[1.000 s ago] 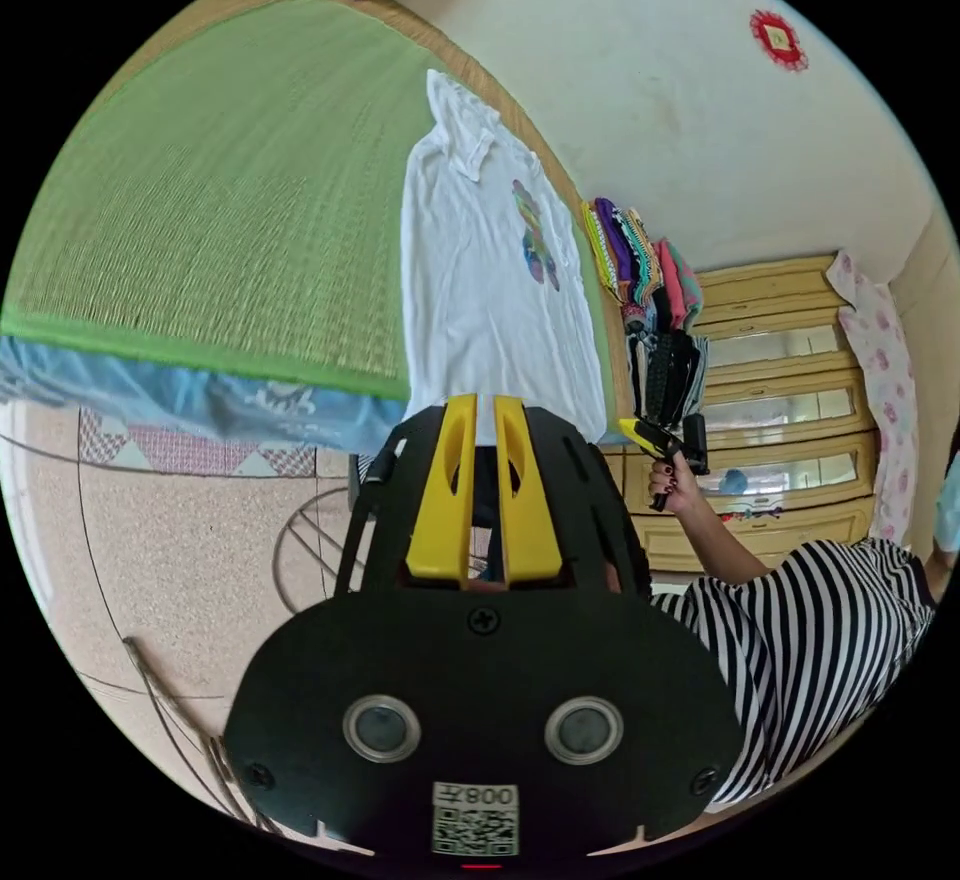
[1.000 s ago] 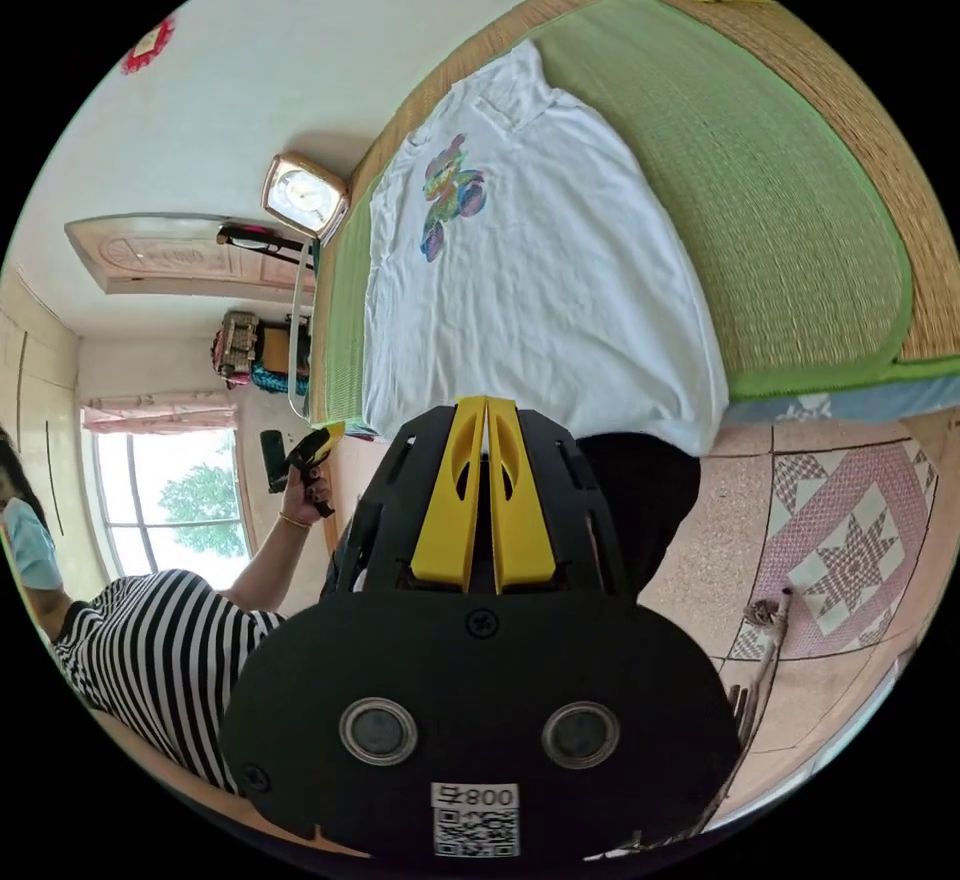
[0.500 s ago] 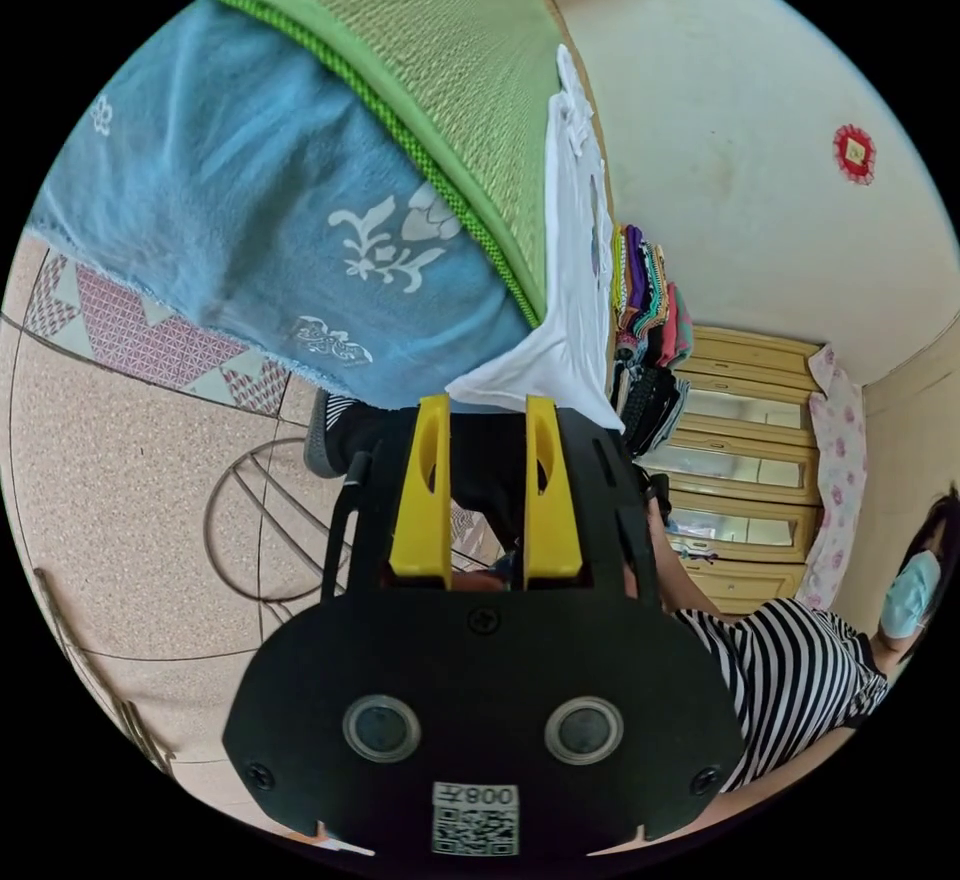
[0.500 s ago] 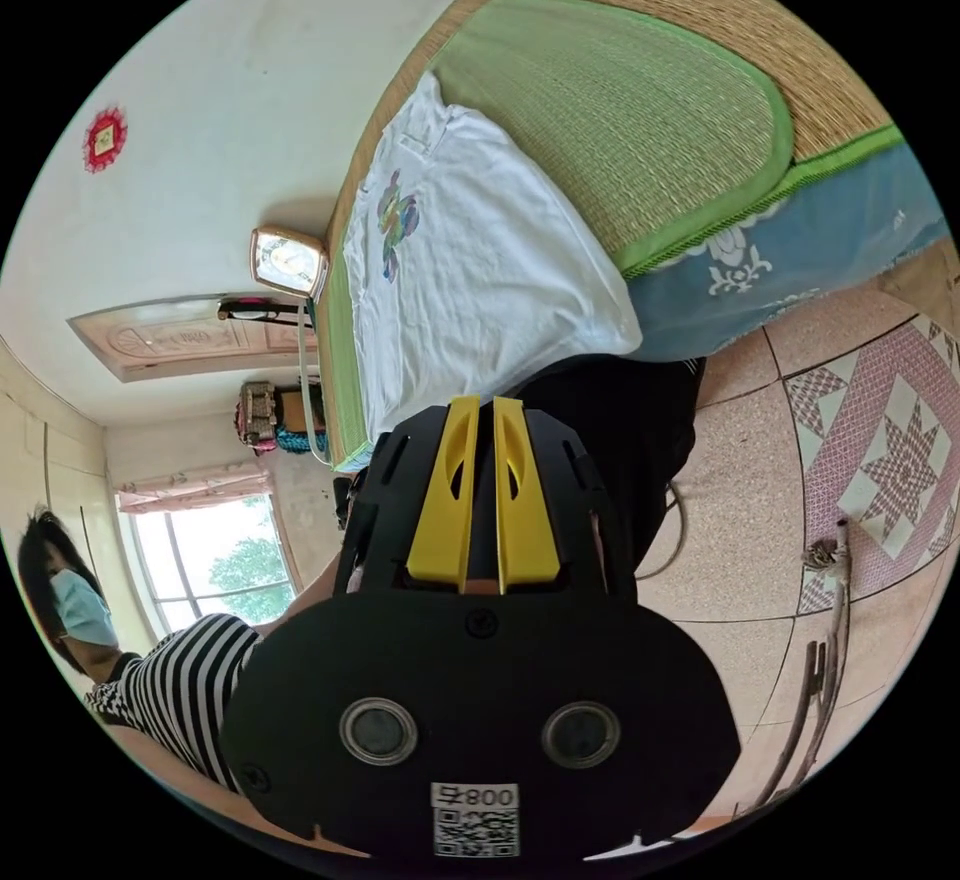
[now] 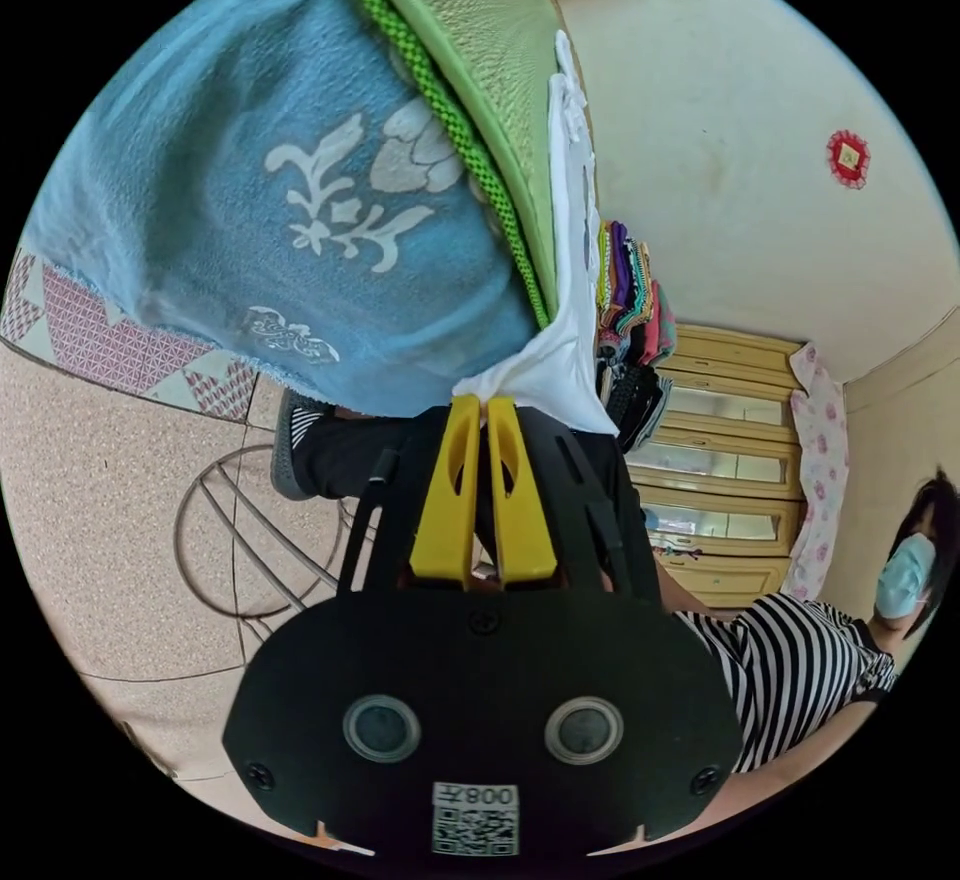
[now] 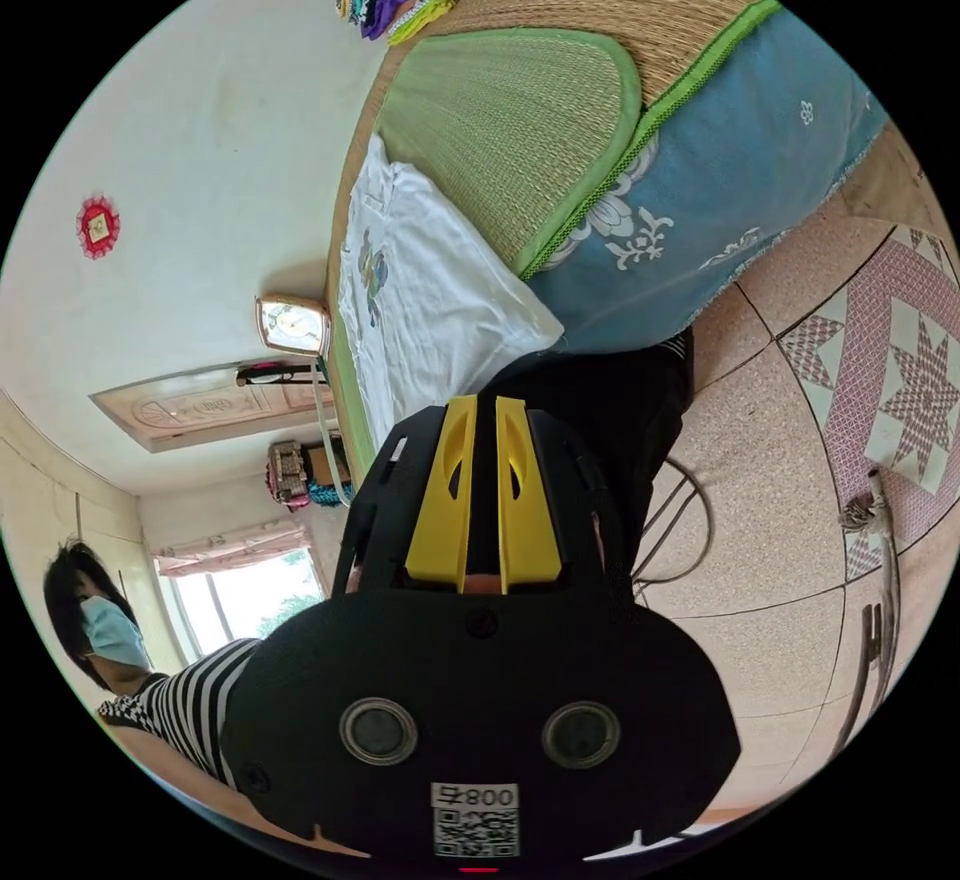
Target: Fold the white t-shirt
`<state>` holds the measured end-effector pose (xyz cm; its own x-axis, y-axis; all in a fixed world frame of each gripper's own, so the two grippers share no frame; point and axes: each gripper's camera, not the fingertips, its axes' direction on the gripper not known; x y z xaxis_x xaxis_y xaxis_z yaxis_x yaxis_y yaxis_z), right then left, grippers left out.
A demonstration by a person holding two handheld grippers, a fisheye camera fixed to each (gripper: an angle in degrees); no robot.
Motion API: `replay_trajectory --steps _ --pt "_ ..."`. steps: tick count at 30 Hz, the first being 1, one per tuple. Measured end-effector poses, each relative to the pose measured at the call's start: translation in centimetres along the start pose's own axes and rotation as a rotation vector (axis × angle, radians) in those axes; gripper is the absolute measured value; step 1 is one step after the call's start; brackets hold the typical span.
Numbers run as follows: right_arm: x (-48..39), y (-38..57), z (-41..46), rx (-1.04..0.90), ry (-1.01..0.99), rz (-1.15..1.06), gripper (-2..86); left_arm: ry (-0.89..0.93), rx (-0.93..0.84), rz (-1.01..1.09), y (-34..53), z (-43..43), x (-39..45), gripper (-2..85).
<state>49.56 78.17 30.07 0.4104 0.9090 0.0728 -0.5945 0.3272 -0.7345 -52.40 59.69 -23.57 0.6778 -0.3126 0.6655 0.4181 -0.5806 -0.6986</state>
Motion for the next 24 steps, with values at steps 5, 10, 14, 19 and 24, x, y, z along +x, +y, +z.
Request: replay_trajectory --steps 5,10,14,19,24 --pt "1.3 0.4 -0.9 0.023 -0.015 0.018 5.2 0.045 0.014 0.030 1.5 -1.4 0.3 1.1" --pt "2.6 0.6 -2.3 0.062 -0.018 0.028 7.0 0.101 0.044 0.097 2.5 -3.4 1.8 0.9" --pt "4.3 0.7 -3.3 0.104 -0.048 0.053 8.0 0.106 0.024 0.153 2.7 -4.2 3.3 0.7" --pt "4.8 0.6 -3.7 0.113 -0.041 0.025 8.6 0.092 0.001 0.179 2.8 -4.2 4.3 0.6" --pt "4.4 -0.2 -3.3 0.046 0.060 -0.038 8.9 0.082 -0.020 0.173 3.0 -3.7 4.6 0.6"
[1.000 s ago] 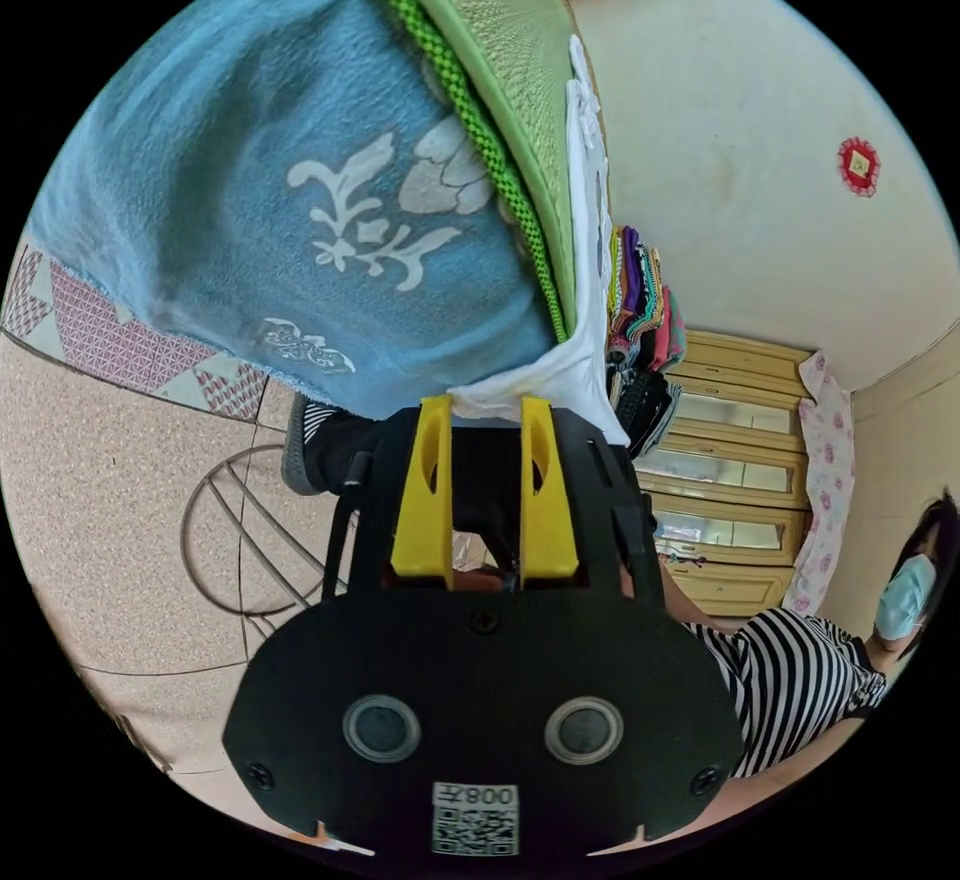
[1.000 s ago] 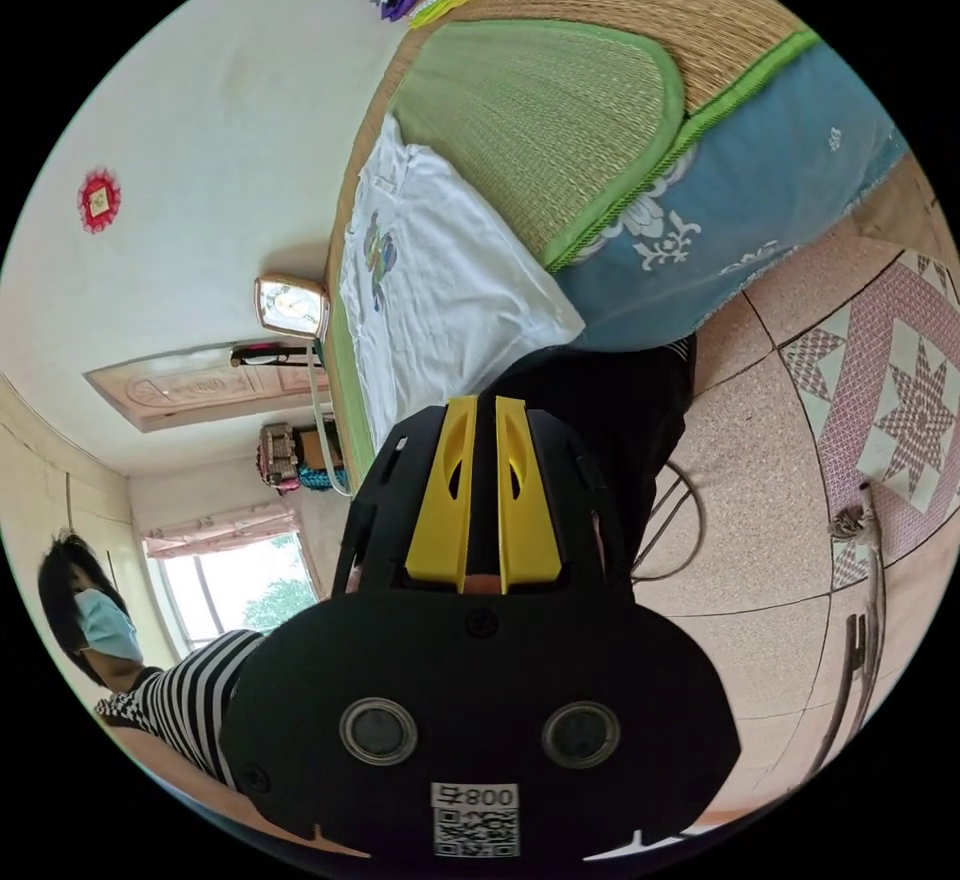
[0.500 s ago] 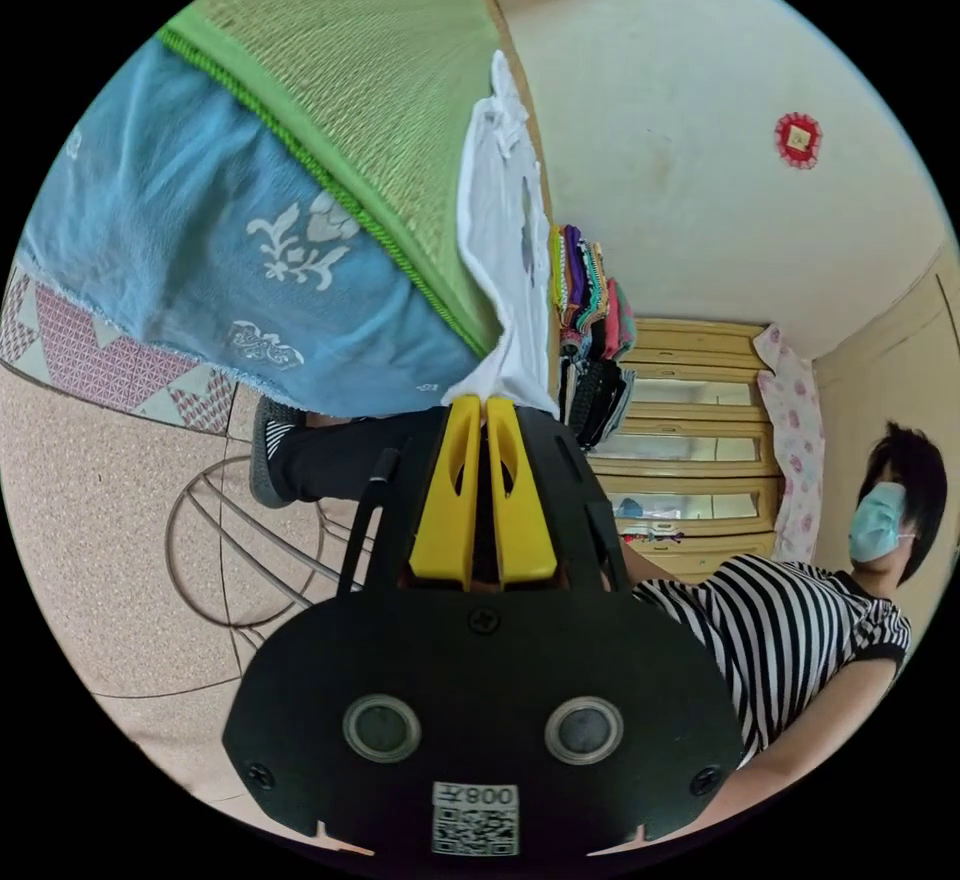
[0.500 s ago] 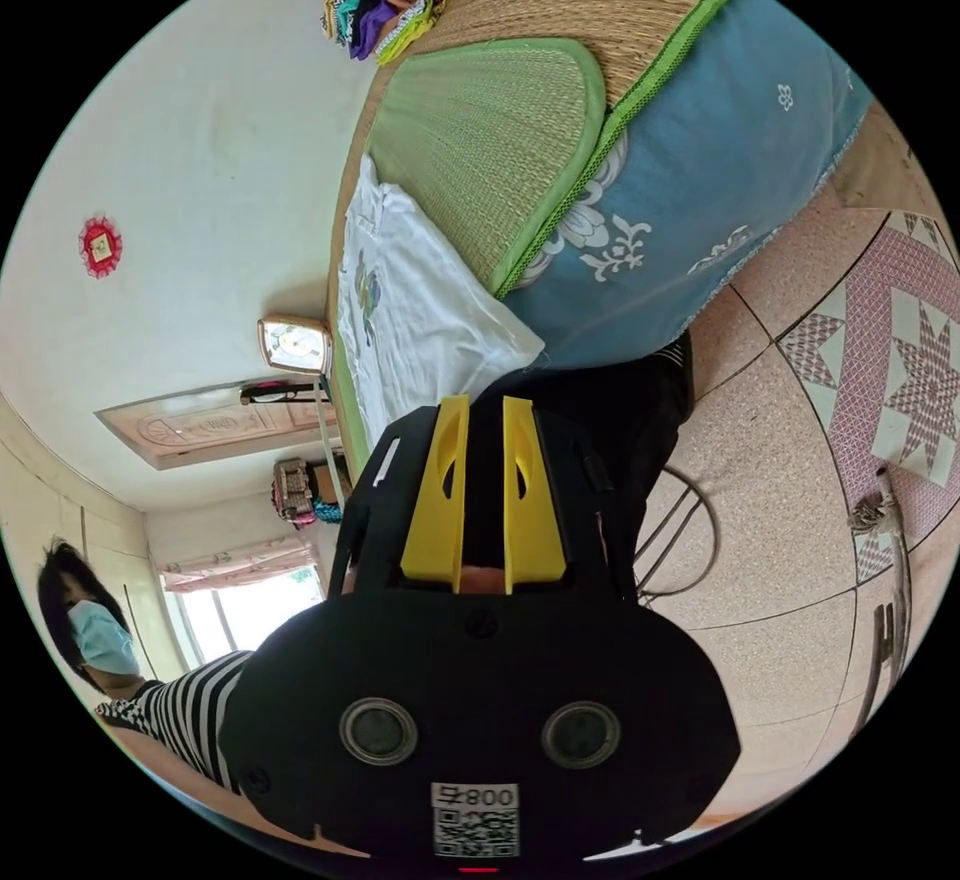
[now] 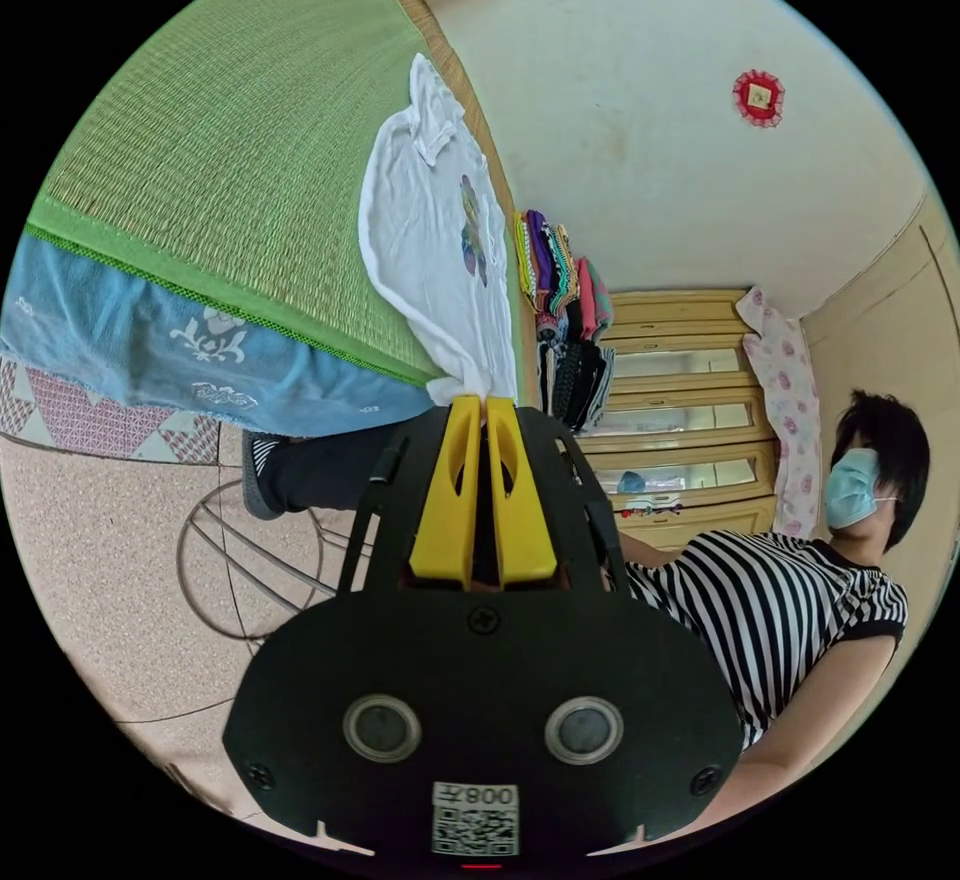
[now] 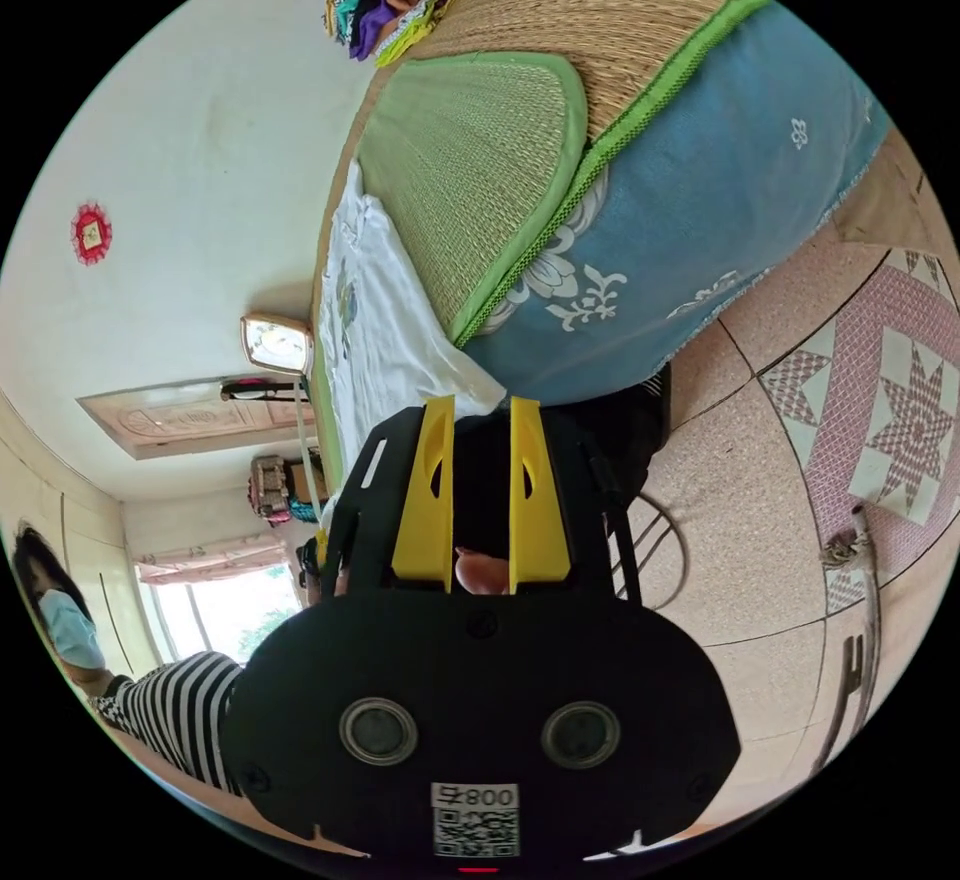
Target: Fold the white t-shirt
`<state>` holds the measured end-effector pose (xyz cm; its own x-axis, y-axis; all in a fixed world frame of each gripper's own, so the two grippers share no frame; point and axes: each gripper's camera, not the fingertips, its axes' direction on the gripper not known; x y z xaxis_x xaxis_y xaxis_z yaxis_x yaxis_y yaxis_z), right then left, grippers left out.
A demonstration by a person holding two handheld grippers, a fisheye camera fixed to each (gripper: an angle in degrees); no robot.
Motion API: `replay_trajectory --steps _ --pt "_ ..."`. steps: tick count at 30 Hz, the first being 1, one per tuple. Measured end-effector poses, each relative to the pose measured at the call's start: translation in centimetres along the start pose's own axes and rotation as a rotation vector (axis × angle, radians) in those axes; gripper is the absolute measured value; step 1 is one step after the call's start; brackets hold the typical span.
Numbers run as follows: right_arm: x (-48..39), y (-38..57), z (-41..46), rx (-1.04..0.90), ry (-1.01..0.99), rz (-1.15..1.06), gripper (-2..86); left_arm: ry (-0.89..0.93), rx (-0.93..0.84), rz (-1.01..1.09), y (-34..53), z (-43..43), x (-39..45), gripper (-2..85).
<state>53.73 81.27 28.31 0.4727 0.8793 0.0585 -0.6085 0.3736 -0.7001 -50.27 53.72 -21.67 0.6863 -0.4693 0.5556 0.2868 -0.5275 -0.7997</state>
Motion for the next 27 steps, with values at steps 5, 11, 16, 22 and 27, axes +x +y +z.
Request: replay_trajectory --steps 5,11,16,22,27 --pt "0.4 -0.2 0.0 -0.010 -0.013 -0.017 8.9 -0.005 -0.016 -0.014 0.3 0.5 0.0 0.6" --pt "0.6 0.5 0.0 -0.023 -0.050 -0.044 8.0 -0.012 -0.041 -0.042 0.4 1.0 -0.2 0.7" --pt "0.3 0.8 -0.1 -0.040 -0.047 -0.072 4.9 -0.003 -0.057 -0.057 0.4 1.1 -0.3 0.7" --pt "-1.0 1.1 -1.1 -0.111 -0.066 -0.130 2.6 0.026 -0.074 -0.066 -0.1 0.2 0.4 0.7" --pt "-2.6 0.7 -2.9 -0.196 -0.124 -0.172 2.2 0.035 -0.139 -0.081 -0.7 -0.9 2.0 0.7"
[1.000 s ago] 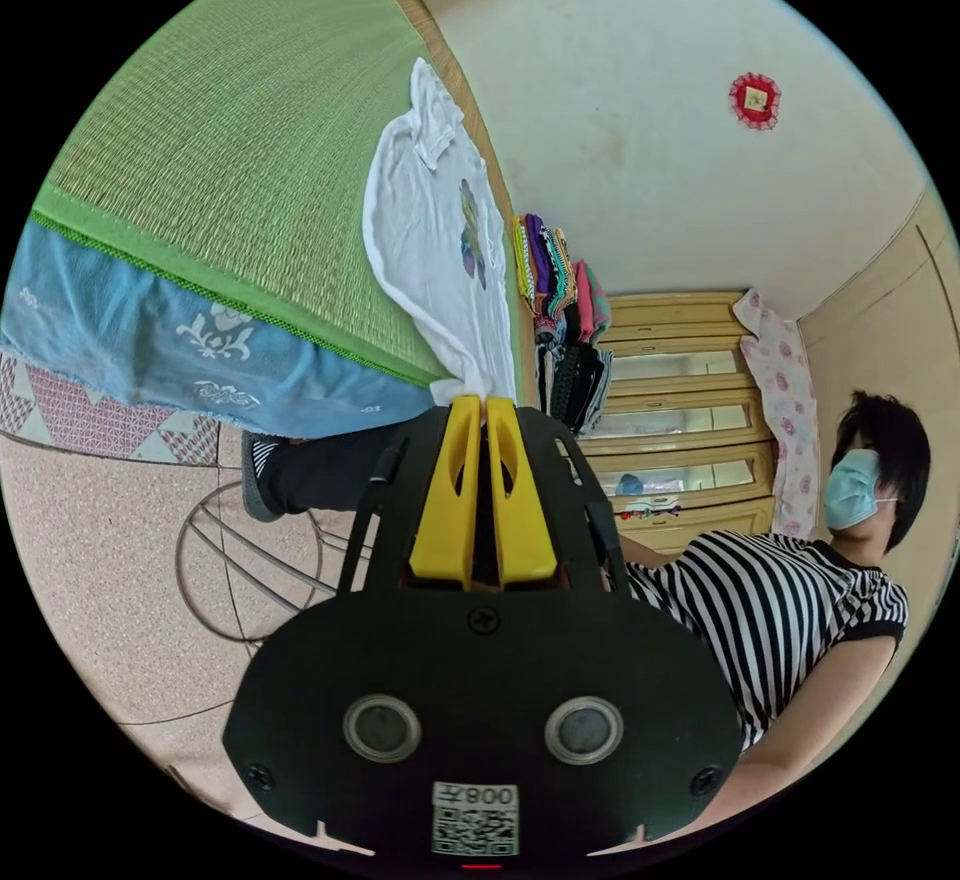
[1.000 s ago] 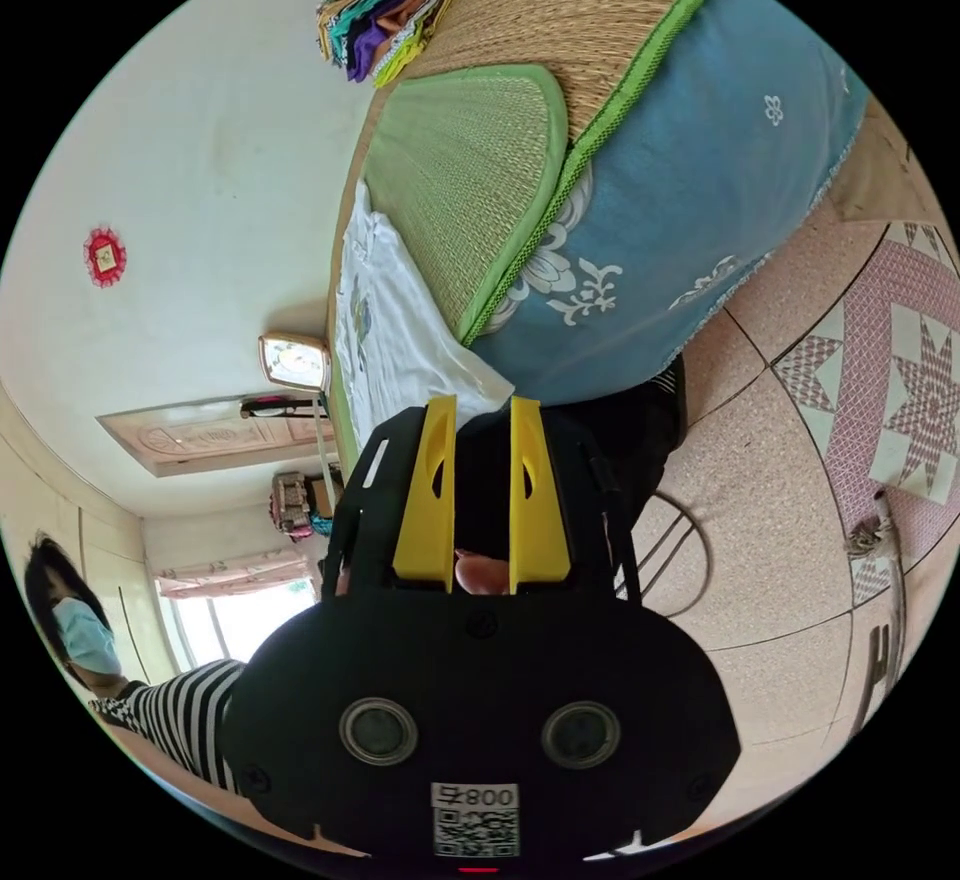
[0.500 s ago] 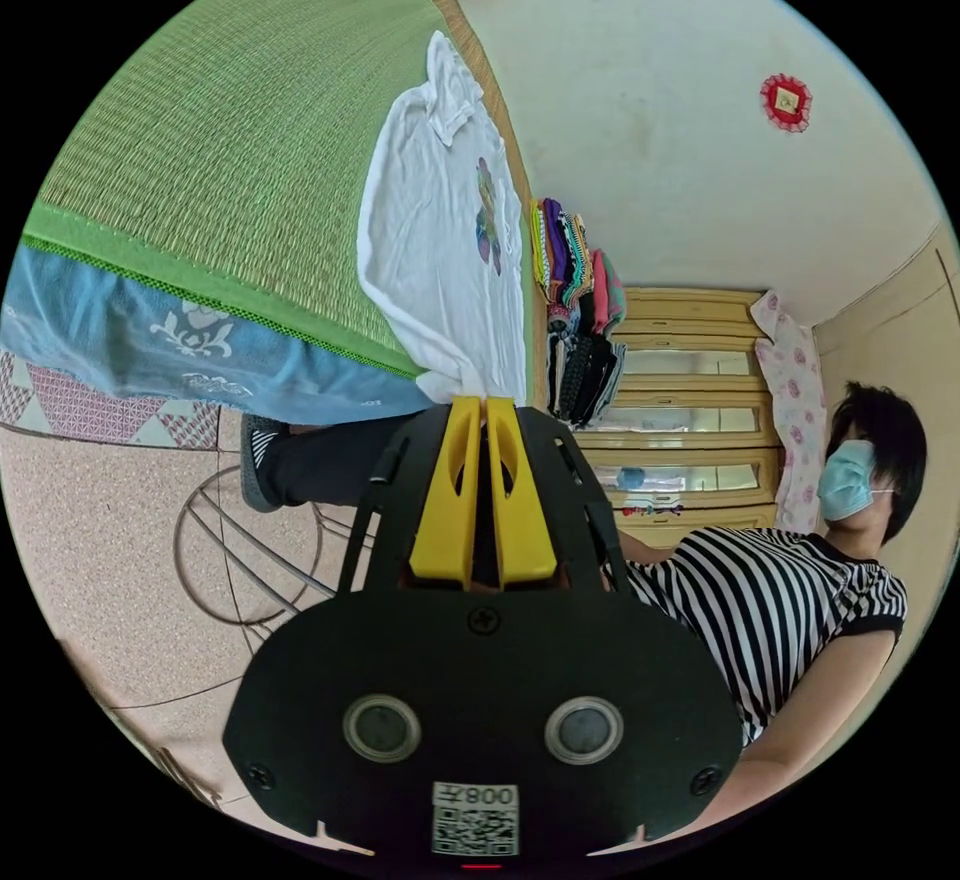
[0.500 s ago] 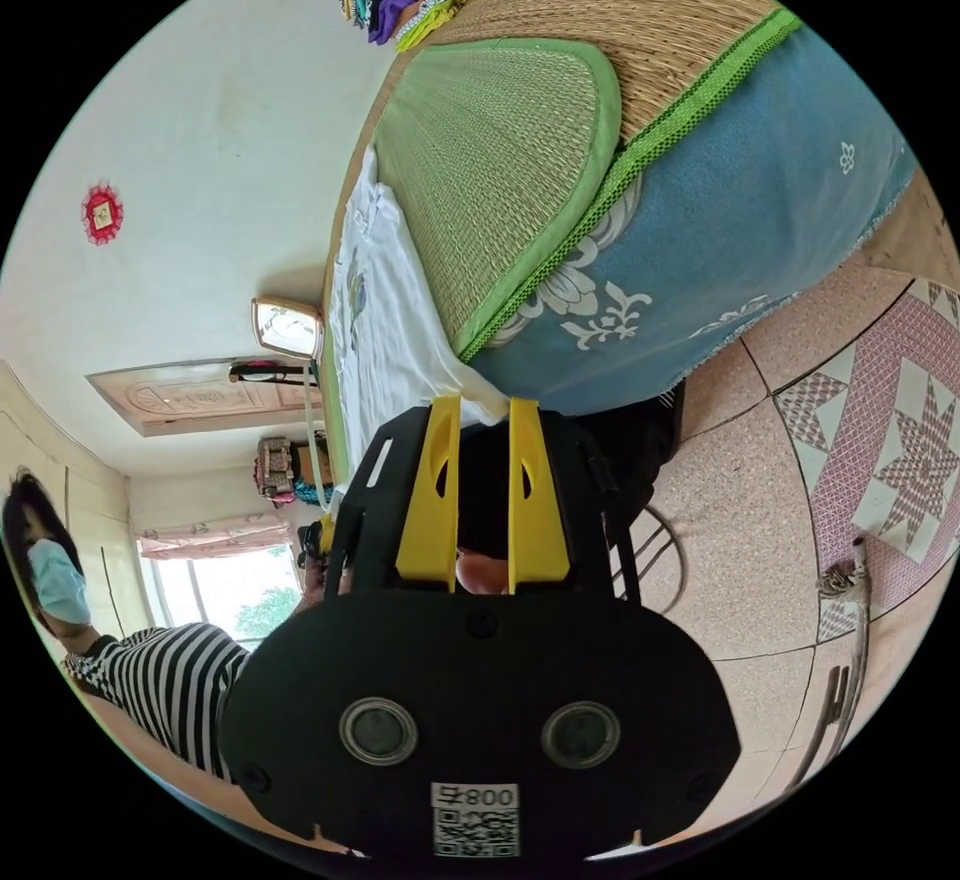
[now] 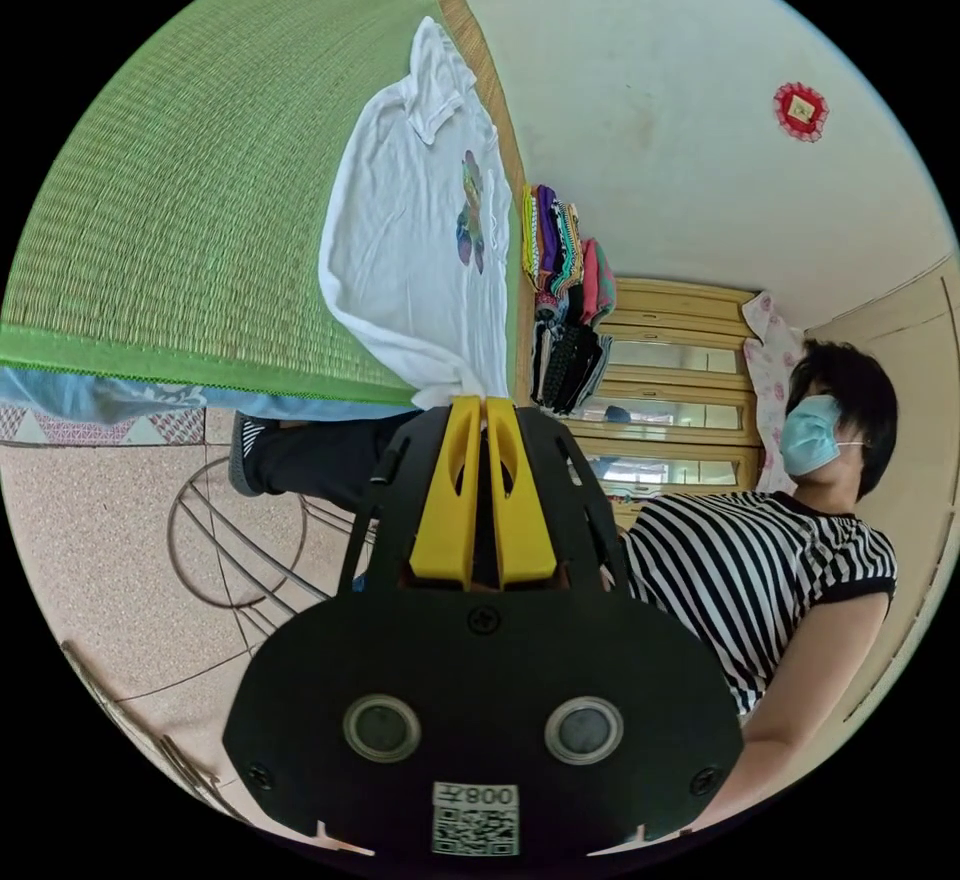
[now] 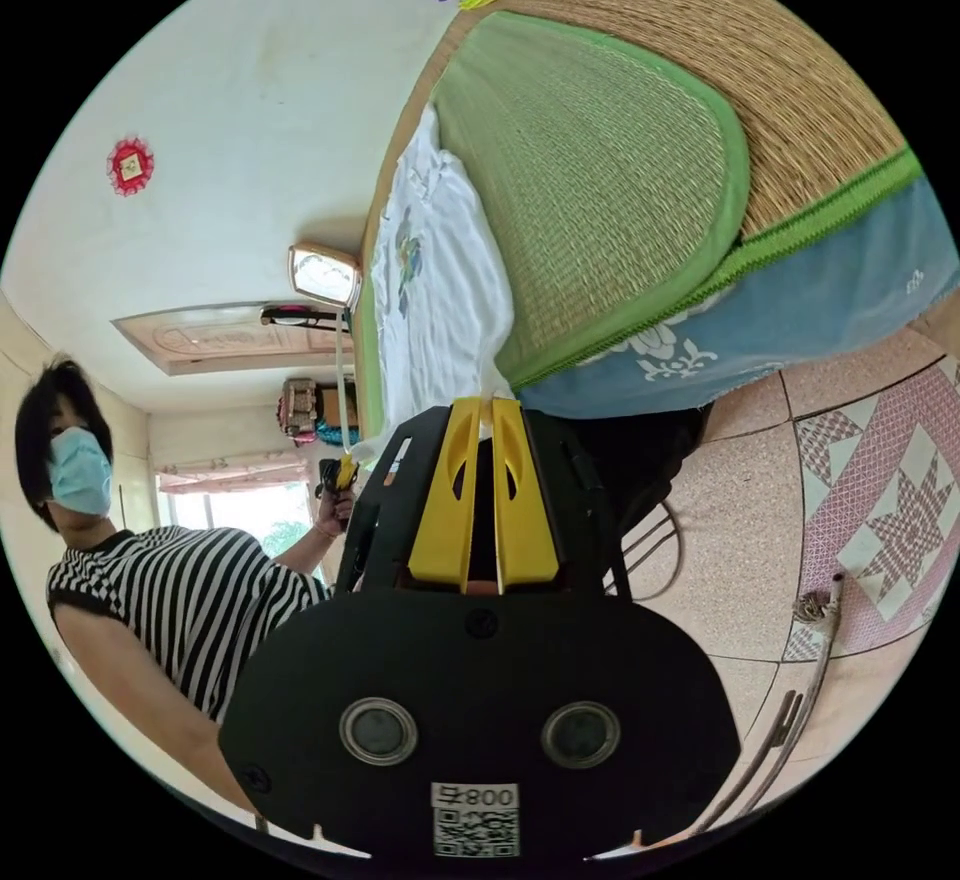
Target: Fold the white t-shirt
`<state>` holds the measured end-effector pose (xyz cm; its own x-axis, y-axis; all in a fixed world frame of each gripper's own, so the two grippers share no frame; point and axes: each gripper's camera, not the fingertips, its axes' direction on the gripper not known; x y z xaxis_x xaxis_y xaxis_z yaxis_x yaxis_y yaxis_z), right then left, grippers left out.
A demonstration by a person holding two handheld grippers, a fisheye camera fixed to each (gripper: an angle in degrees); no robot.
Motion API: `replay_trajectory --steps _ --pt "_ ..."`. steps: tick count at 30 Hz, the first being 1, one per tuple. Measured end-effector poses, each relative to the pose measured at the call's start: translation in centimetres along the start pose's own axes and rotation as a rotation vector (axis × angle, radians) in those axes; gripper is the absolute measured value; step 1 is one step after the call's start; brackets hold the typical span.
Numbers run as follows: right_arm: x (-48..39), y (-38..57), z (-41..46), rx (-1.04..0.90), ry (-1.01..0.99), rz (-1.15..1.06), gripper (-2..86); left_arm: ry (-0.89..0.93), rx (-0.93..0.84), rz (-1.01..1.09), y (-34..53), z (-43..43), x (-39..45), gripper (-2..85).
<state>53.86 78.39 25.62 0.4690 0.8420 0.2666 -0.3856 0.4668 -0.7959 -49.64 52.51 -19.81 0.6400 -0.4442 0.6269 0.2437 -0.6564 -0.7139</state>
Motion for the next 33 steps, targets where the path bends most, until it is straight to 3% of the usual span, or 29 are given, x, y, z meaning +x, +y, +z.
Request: replay_trajectory --steps 10,23,33 --pt "-3.2 1.6 -2.0 -0.012 -0.068 -0.021 1.9 0.001 -0.032 0.054 2.0 -2.6 2.5 0.7" --pt "-6.5 8.6 -2.1 0.058 -0.130 -0.118 1.7 0.168 0.145 0.182 10.0 -6.0 0.4 0.7" --pt "-8.3 16.0 -2.6 0.095 -0.189 -0.194 1.7 0.153 0.154 0.254 15.3 -9.2 2.3 0.6"
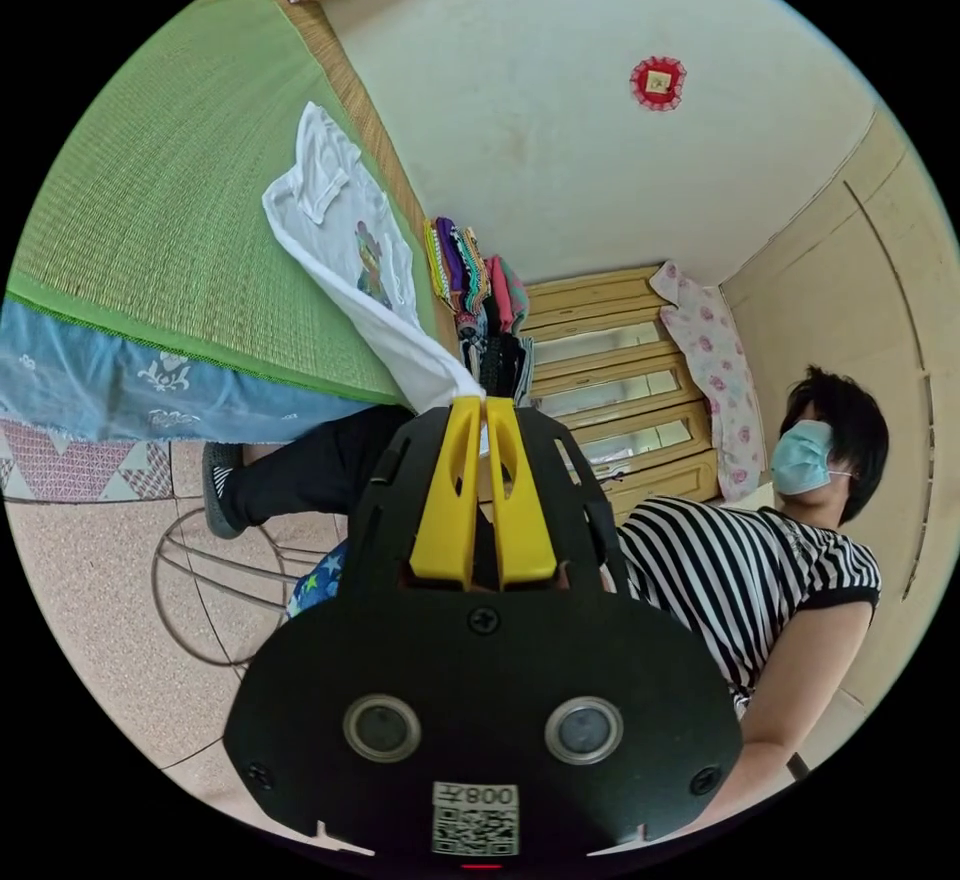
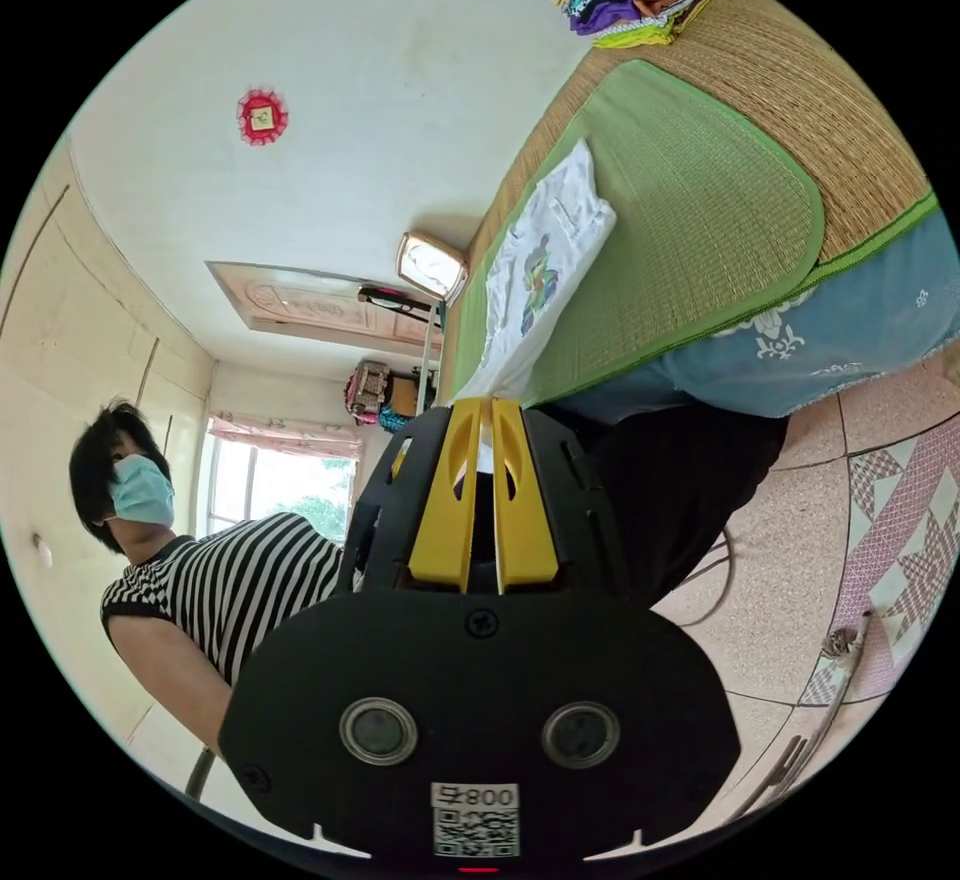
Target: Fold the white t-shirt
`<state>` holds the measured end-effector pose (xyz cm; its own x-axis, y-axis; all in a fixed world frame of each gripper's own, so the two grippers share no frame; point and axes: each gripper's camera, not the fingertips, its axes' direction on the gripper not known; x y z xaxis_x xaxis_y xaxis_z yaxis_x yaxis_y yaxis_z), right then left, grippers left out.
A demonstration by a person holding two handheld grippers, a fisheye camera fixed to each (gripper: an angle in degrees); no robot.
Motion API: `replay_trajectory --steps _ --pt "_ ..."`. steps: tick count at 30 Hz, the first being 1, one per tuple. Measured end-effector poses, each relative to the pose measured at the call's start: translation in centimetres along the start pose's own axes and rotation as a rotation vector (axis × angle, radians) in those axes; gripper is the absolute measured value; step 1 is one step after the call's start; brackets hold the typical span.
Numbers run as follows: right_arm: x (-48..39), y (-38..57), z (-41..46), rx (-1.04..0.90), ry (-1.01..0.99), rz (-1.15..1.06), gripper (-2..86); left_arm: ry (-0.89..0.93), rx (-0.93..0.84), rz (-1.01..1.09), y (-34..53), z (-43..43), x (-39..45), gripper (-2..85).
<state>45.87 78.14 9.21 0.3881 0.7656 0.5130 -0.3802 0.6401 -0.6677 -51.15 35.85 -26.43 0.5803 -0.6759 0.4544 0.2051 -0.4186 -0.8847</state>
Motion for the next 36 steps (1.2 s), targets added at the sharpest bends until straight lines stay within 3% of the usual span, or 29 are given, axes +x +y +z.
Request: replay_trajectory --steps 15,36 --pt "-5.0 8.0 -1.5 0.081 -0.051 -0.122 1.8 0.028 0.069 0.064 5.8 -5.2 4.0 0.6" --pt "-8.8 8.9 -3.3 0.149 -0.074 -0.166 1.8 0.072 0.036 0.109 5.8 -7.7 9.0 0.6"
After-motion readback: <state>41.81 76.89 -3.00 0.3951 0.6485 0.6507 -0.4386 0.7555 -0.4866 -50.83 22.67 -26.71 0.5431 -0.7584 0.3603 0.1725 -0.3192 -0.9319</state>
